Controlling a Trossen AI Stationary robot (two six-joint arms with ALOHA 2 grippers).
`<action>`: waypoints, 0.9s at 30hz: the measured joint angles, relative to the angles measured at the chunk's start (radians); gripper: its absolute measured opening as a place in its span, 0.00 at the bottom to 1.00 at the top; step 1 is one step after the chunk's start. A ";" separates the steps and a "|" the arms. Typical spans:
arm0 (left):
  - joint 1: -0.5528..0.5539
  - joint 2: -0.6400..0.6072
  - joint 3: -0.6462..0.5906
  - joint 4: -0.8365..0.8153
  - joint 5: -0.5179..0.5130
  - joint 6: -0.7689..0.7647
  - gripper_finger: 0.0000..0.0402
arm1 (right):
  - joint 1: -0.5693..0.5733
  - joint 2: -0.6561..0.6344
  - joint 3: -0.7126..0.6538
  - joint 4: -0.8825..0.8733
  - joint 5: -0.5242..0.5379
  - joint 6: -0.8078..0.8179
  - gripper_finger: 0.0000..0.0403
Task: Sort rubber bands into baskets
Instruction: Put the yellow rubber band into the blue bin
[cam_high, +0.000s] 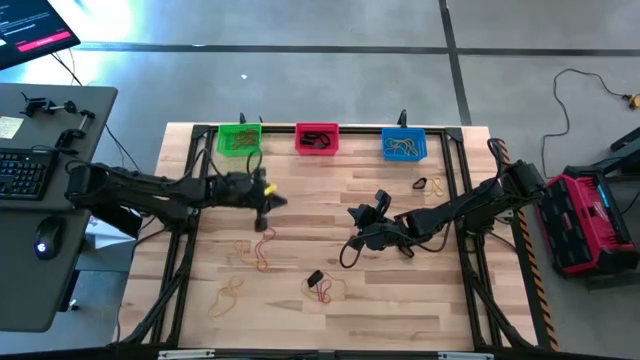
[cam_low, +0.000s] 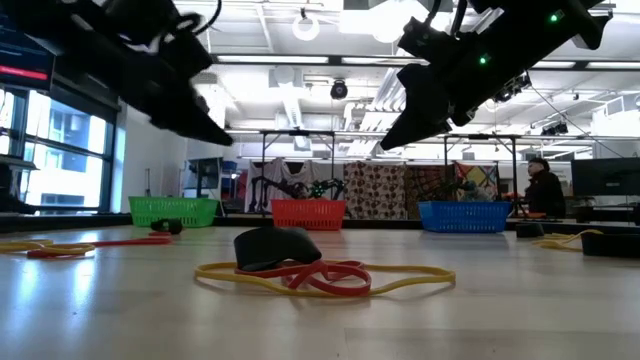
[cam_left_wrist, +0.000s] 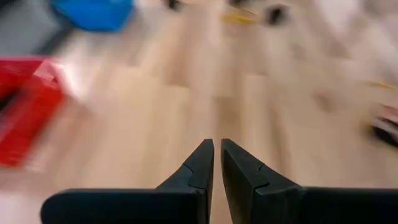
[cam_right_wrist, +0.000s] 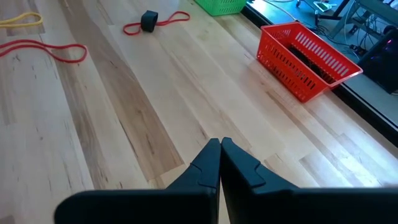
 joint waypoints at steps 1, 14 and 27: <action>-0.030 -0.014 0.000 -0.034 0.011 -0.024 0.05 | 0.000 0.000 0.000 0.000 0.000 0.000 0.00; -0.441 -0.124 0.000 -0.405 0.098 -0.512 0.05 | 0.000 0.000 0.000 0.000 0.000 -0.004 0.00; -0.772 -0.069 0.000 -0.451 0.087 -0.962 0.06 | -0.006 0.000 0.000 0.121 -0.304 -0.040 0.00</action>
